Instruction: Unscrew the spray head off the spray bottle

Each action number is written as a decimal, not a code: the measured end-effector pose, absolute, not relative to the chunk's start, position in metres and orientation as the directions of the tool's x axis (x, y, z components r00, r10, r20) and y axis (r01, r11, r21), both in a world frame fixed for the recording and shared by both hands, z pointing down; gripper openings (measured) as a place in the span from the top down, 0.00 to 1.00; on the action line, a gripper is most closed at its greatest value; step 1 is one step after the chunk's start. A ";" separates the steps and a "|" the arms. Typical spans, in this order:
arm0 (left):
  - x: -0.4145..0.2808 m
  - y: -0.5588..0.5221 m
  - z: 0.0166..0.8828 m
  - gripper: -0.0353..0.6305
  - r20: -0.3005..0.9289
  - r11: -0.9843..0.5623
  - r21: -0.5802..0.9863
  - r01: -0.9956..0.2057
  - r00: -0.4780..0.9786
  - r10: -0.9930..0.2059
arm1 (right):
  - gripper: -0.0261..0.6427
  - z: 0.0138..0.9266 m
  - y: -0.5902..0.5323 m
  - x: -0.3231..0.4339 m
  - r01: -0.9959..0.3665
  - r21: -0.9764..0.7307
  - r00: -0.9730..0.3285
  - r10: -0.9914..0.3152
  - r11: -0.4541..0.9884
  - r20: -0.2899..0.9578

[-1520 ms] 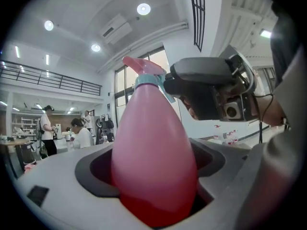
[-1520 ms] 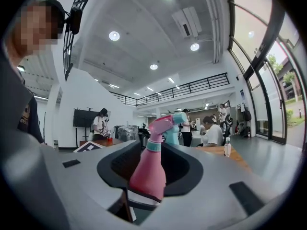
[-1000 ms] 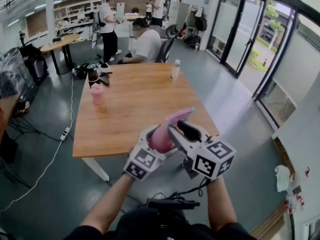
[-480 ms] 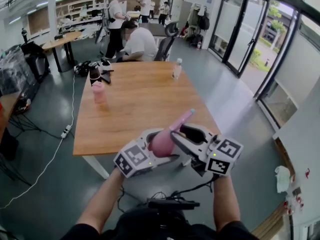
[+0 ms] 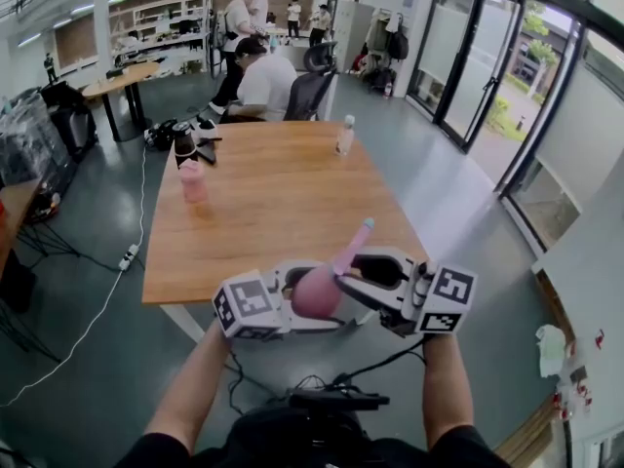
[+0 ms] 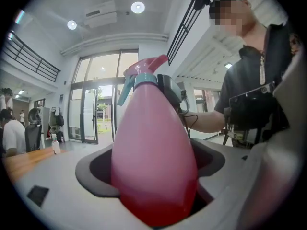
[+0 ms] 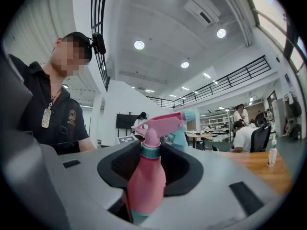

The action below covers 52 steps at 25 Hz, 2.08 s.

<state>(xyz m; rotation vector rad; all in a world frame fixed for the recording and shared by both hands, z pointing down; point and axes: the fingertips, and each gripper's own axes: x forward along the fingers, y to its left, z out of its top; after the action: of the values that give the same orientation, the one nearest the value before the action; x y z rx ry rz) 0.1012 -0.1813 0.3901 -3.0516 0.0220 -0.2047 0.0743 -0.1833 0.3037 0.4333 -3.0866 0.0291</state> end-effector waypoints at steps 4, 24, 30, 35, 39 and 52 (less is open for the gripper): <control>0.098 -0.186 0.390 0.30 0.132 -0.995 -0.097 -0.032 0.990 -0.044 | 0.76 0.304 -0.186 0.073 -0.269 -0.021 -0.963 -0.269 0.963 0.020; 0.072 -0.270 0.407 0.30 0.125 -0.786 -0.158 -0.598 0.778 -0.616 | 0.72 0.316 -0.241 0.064 -0.708 -0.133 -0.704 -0.706 0.693 0.071; 0.067 -0.272 0.412 0.30 0.142 -0.758 -0.162 -0.631 0.746 -0.651 | 0.72 0.320 -0.242 0.053 -0.715 -0.141 -0.698 -0.710 0.685 0.094; 0.067 -0.269 0.412 0.30 0.145 -0.765 -0.165 -0.623 0.752 -0.643 | 0.72 0.319 -0.244 0.052 -0.720 -0.138 -0.693 -0.714 0.680 0.102; 0.071 -0.265 0.412 0.30 0.146 -0.773 -0.168 -0.612 0.760 -0.633 | 0.74 0.319 -0.245 0.052 -0.722 -0.130 -0.691 -0.717 0.679 0.091; 0.076 -0.234 0.408 0.30 0.165 -0.896 -0.143 -0.420 0.883 -0.440 | 0.76 0.317 -0.222 0.054 -0.532 -0.079 -0.847 -0.530 0.843 0.052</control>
<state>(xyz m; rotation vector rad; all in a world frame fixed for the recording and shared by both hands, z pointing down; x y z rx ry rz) 0.0762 -0.2336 0.4077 -2.9478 0.6752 -0.2950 0.0542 -0.2217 0.3171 0.8612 -2.9885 0.1401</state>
